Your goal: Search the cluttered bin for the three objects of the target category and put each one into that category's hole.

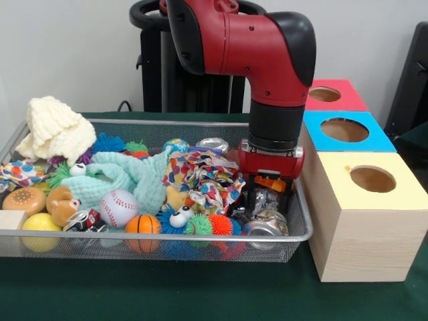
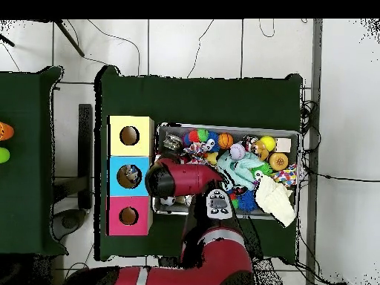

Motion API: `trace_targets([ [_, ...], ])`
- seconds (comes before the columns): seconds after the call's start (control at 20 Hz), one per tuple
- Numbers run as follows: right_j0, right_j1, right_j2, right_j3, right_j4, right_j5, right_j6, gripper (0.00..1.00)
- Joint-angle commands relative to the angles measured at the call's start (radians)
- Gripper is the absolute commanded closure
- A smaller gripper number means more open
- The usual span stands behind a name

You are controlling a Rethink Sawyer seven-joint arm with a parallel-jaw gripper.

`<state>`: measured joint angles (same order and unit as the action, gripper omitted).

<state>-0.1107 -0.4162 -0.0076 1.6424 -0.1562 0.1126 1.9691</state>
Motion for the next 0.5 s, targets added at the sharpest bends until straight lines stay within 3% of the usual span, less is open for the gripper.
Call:
trace_targets([
  [0.05, 0.037, 0.101, 0.144, -0.030, -0.045, 0.127, -0.014, 0.00],
  [0.5, 0.062, 0.172, 0.098, -0.089, -0.052, 0.105, -0.006, 0.00],
])
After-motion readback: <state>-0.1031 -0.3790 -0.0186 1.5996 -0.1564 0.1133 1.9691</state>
